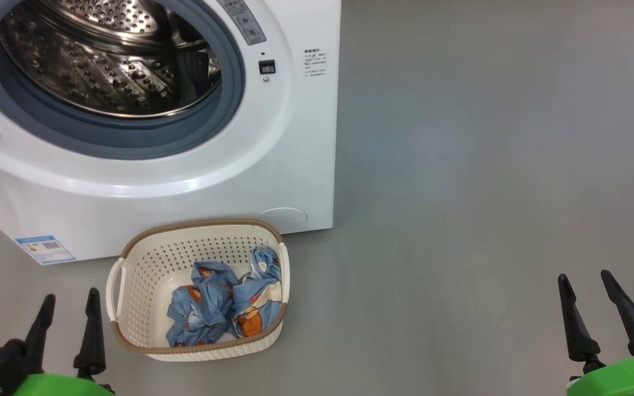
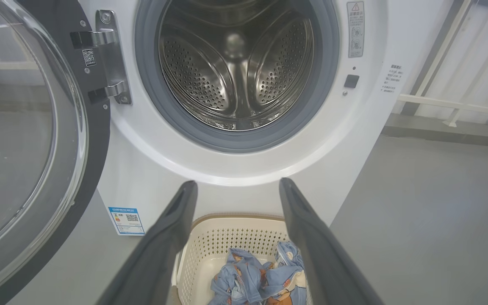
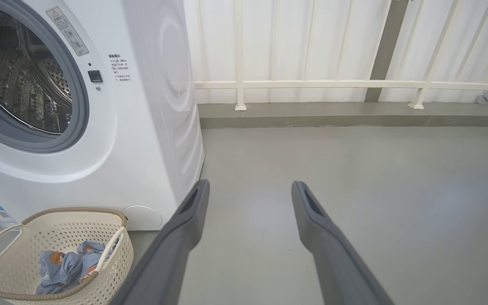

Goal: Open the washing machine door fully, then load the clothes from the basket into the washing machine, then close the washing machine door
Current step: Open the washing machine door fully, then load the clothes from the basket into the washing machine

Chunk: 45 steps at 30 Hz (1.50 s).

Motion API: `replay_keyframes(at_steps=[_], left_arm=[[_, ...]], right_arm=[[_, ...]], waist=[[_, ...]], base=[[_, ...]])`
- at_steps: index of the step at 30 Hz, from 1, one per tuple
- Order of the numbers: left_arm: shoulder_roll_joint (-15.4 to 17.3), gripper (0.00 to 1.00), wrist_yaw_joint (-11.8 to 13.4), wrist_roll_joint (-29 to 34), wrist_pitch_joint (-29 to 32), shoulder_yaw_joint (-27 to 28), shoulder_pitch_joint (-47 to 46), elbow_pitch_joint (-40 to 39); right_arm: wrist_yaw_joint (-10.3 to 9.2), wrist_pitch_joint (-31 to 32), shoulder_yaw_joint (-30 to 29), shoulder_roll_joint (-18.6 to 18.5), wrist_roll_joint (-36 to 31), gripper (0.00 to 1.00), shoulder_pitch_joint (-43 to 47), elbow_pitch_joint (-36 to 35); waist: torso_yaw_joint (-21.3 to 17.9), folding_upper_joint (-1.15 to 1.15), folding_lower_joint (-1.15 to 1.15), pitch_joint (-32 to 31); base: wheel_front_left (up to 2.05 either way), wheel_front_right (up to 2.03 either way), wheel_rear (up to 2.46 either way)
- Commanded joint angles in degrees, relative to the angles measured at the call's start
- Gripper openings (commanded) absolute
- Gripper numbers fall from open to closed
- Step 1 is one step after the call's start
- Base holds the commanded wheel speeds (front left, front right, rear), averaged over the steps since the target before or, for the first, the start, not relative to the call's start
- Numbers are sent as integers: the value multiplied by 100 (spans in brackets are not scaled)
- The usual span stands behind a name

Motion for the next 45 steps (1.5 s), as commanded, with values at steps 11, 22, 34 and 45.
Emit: replay_keyframes(at_steps=[11,22,34,45], left_arm=[[165,100,-8,24,-36,209,-117,-67],[215,100,-8,-14,-36,151,-236,-37],[164,100,-8,109,-36,158,-352,46],[32,100,-8,170,-36,123,-343,76]], right_arm=[[8,-69,87,-22,-78,100,-54,-171],[8,-69,104,-9,-58,100,-144,-166],[8,-69,116,16,-42,100,-206,-154],[8,-69,181,37,-40,100,-220,-145]], waist=[[5,0,0,40],[24,0,0,136],[38,0,0,230],[65,0,0,211]], base=[[1,-3,3],[60,-136,76],[92,-115,23],[4,-4,0]])
